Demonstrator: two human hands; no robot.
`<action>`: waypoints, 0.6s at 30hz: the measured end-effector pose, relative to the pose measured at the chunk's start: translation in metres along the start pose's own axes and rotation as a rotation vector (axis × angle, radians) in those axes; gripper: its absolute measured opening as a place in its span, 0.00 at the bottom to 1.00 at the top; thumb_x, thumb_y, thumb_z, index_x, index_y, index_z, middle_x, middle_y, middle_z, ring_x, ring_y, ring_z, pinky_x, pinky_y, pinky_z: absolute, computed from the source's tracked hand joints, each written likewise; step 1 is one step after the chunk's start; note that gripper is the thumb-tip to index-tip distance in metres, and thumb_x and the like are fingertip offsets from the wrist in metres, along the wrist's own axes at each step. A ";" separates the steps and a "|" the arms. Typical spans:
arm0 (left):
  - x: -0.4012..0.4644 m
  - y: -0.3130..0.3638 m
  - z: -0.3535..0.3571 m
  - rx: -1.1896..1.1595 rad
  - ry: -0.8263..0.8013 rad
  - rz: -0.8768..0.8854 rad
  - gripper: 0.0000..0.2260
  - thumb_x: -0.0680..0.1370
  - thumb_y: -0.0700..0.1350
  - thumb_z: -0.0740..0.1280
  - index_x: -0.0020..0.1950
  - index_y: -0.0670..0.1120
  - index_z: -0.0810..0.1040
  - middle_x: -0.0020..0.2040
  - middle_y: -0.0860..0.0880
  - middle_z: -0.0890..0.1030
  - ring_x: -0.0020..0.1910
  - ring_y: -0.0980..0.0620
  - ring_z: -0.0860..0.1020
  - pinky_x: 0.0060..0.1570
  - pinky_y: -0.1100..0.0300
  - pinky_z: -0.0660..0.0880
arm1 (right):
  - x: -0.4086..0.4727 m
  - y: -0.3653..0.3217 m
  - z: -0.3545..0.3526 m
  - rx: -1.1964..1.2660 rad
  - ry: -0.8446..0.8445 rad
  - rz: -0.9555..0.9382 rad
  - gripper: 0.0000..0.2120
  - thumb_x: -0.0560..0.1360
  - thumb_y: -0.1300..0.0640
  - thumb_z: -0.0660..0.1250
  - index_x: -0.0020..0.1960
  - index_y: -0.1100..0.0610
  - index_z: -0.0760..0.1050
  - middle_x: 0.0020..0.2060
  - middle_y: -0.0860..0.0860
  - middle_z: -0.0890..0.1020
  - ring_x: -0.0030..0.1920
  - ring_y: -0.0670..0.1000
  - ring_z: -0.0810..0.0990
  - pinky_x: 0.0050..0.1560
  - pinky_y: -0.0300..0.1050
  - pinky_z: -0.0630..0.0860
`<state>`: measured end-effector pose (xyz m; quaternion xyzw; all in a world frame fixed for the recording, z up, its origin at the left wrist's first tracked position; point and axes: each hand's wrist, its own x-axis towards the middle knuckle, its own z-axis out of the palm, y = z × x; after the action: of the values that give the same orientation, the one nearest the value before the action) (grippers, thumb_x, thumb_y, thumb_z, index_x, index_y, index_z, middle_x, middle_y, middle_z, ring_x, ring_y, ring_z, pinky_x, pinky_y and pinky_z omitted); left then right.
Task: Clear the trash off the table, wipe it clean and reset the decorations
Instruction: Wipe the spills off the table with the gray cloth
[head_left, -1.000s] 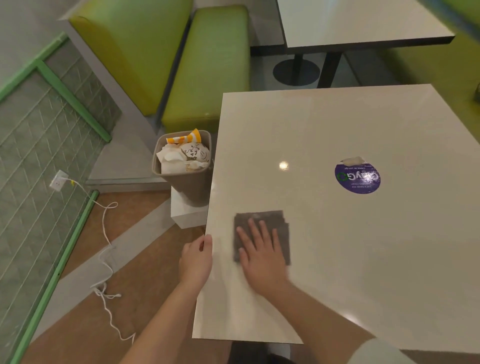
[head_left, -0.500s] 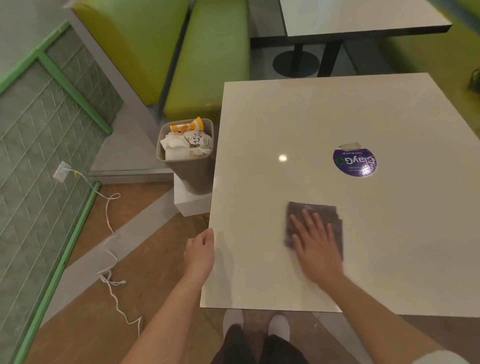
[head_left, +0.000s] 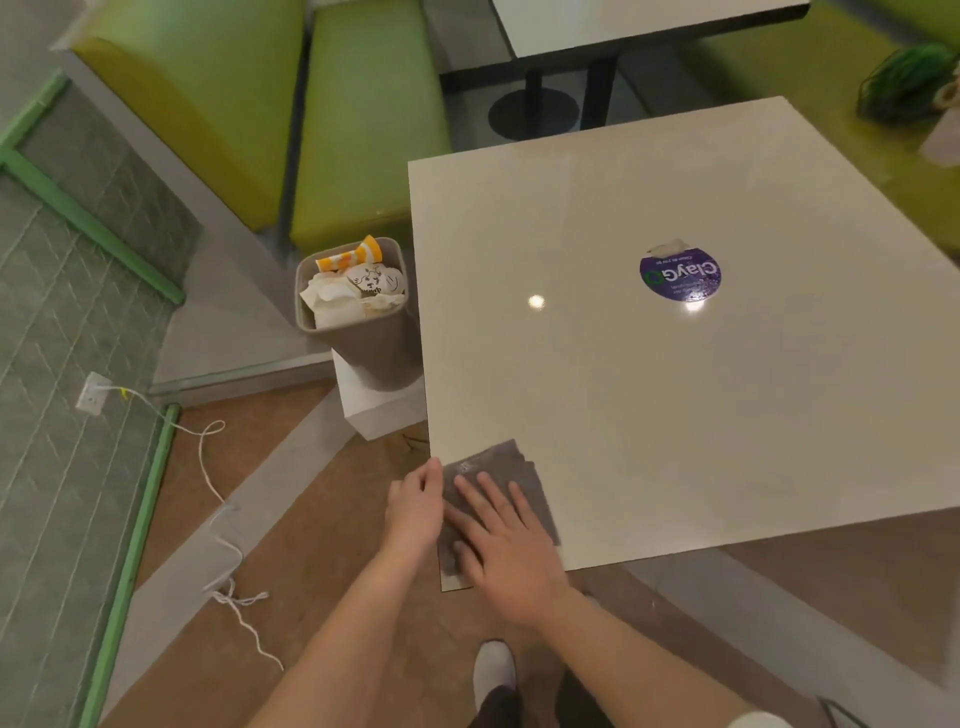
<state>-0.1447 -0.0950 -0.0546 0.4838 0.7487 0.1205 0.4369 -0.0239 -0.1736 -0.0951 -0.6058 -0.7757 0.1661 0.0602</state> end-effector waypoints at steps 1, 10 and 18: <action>0.003 -0.003 0.001 0.011 -0.020 0.003 0.24 0.83 0.58 0.49 0.69 0.47 0.73 0.68 0.41 0.70 0.68 0.43 0.68 0.67 0.52 0.63 | -0.001 0.009 -0.002 0.010 0.009 0.013 0.23 0.83 0.43 0.46 0.77 0.40 0.55 0.79 0.44 0.52 0.79 0.48 0.44 0.75 0.54 0.42; -0.010 -0.013 -0.004 0.076 -0.149 0.028 0.21 0.82 0.57 0.51 0.64 0.49 0.77 0.65 0.41 0.71 0.68 0.46 0.67 0.61 0.56 0.66 | -0.037 0.120 -0.046 -0.046 0.012 0.540 0.31 0.75 0.38 0.29 0.78 0.38 0.41 0.79 0.43 0.41 0.77 0.46 0.35 0.75 0.49 0.34; -0.013 -0.020 -0.003 0.143 -0.204 0.077 0.23 0.82 0.59 0.50 0.65 0.48 0.76 0.65 0.40 0.72 0.70 0.45 0.64 0.64 0.54 0.63 | -0.038 0.000 0.001 -0.039 0.074 0.319 0.25 0.81 0.43 0.46 0.78 0.45 0.57 0.78 0.50 0.58 0.78 0.54 0.52 0.73 0.56 0.47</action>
<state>-0.1575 -0.1151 -0.0582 0.5517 0.6881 0.0336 0.4702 -0.0143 -0.2098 -0.0920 -0.7281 -0.6700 0.1360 0.0498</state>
